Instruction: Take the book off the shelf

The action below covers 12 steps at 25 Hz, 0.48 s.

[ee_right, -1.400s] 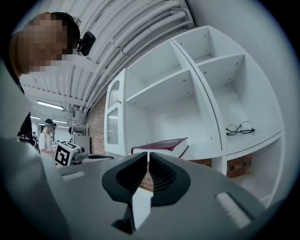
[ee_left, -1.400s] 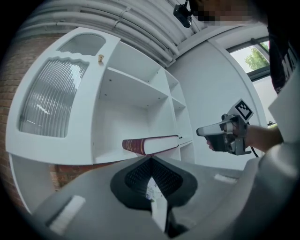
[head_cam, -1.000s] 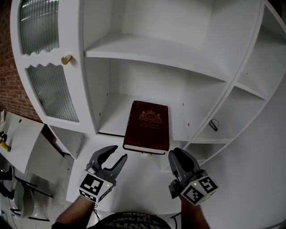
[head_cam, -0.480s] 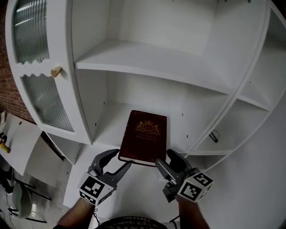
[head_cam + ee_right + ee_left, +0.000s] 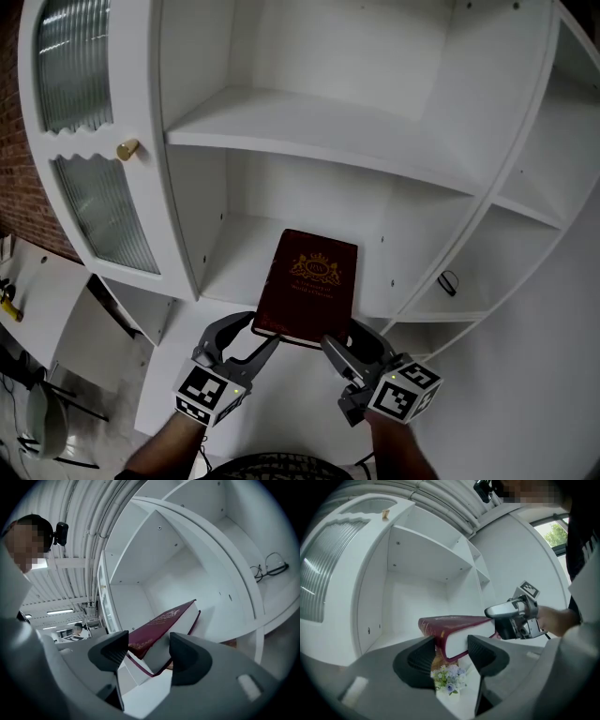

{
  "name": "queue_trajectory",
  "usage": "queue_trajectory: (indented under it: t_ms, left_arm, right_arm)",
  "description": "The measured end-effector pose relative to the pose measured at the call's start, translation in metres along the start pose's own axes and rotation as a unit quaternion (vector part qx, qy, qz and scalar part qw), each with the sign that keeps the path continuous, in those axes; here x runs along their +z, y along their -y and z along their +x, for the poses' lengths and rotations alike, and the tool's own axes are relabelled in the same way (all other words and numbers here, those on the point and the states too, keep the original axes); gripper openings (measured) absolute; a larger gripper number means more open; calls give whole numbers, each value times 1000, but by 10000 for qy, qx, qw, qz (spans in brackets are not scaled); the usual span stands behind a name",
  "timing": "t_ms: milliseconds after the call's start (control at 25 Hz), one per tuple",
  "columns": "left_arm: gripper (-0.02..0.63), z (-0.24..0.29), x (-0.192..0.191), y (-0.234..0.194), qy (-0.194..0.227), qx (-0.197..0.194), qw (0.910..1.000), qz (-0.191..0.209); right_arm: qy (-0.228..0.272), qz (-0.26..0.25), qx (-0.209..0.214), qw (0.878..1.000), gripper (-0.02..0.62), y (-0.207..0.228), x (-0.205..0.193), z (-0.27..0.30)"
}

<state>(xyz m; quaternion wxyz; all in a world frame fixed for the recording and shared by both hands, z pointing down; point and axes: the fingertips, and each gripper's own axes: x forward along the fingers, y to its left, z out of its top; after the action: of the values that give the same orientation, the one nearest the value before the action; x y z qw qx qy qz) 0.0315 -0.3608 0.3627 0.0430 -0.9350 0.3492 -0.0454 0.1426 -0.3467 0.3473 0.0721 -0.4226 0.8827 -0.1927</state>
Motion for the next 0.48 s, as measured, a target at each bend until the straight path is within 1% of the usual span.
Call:
queue_trajectory:
  t_ms: [120, 200, 240, 320, 400, 480]
  left_arm:
    - [215, -8, -11, 9, -85, -113, 9999, -38]
    - [215, -10, -20, 13, -142, -115, 9998, 23]
    - [215, -11, -22, 14, -122, -77, 9999, 58]
    - [209, -12, -23, 17, -27, 5, 10000, 26]
    - [206, -15, -23, 20, 26, 36, 10000, -80]
    - [206, -18, -23, 22, 27, 1, 9999, -170]
  right_arm:
    - [-35, 233, 4, 9997, 288, -1, -8, -5]
    - [-71, 271, -110, 9995, 282, 2, -14, -7]
    - [-87, 167, -255, 9995, 262, 4, -17, -8]
    - [-77, -168, -561, 9983, 189, 8, -20, -10]
    - [6, -360, -661, 9972, 183, 6, -18, -13]
    - [74, -433, -647, 9969, 183, 1, -17, -16]
